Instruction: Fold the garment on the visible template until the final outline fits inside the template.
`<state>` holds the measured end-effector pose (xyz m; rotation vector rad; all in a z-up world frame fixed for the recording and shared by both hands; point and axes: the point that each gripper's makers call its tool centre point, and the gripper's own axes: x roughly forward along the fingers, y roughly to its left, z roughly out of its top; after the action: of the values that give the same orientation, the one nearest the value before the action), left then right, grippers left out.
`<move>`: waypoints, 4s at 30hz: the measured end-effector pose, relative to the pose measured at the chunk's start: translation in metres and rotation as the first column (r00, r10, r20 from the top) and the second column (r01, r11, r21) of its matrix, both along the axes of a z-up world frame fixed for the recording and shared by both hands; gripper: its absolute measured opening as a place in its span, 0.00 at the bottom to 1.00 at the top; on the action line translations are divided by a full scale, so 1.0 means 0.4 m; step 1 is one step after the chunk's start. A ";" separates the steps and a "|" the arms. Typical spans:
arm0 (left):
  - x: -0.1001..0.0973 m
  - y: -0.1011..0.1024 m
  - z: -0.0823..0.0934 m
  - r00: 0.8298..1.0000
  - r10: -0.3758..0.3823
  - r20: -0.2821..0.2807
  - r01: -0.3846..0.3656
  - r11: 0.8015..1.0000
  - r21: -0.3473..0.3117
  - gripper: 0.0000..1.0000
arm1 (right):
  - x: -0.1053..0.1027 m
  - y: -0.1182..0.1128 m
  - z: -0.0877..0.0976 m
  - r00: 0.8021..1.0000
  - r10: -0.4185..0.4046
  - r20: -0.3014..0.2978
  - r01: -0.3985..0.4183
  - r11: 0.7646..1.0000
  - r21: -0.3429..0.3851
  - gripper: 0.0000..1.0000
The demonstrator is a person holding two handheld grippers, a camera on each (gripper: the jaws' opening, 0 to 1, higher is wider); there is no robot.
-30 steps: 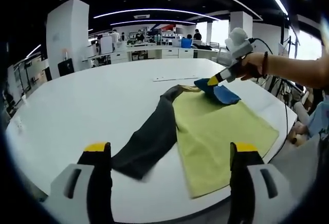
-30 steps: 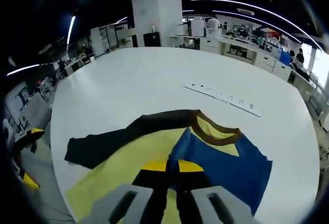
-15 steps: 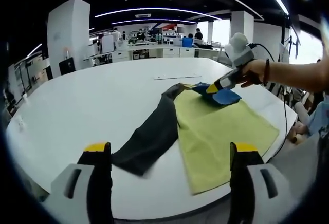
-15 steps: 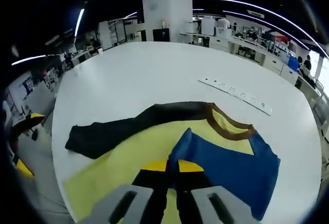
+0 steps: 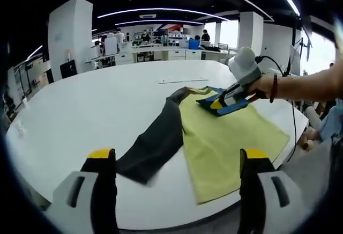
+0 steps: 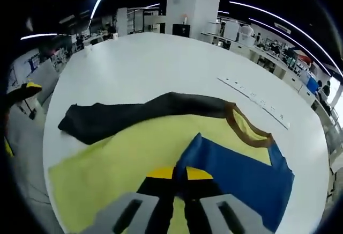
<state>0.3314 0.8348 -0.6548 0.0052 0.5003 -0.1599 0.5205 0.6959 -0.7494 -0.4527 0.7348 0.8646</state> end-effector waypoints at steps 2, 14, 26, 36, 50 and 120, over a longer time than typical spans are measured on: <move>-0.001 0.000 0.003 1.000 0.001 0.004 -0.001 1.000 0.000 0.93 | -0.008 0.006 -0.006 1.000 -0.003 -0.018 0.004 1.000 0.027 0.04; -0.007 -0.007 0.000 1.000 -0.006 0.000 0.006 1.000 0.006 0.93 | -0.025 -0.007 0.002 0.992 -0.065 -0.107 0.081 0.985 0.152 0.08; -0.012 0.003 0.002 1.000 -0.002 -0.004 0.002 1.000 0.019 0.93 | -0.030 -0.018 0.042 0.979 -0.120 -0.164 0.156 0.960 0.233 0.13; -0.010 0.000 -0.005 1.000 -0.006 -0.007 0.006 1.000 0.023 0.92 | -0.020 -0.040 0.001 0.961 -0.184 -0.206 0.224 0.955 0.196 0.13; -0.008 0.029 -0.004 0.999 0.034 -0.004 -0.034 0.999 0.029 0.98 | -0.008 -0.057 0.005 0.975 -0.170 -0.144 0.192 0.969 0.155 0.51; -0.009 0.030 -0.014 0.999 0.037 -0.034 -0.034 0.997 0.071 0.93 | 0.084 -0.516 -0.054 0.798 -0.594 -0.107 0.603 0.792 0.097 0.01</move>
<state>0.3279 0.8467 -0.6604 0.0623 0.5410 -0.1075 0.5542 0.4896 -0.7708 -0.0537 0.8199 0.3185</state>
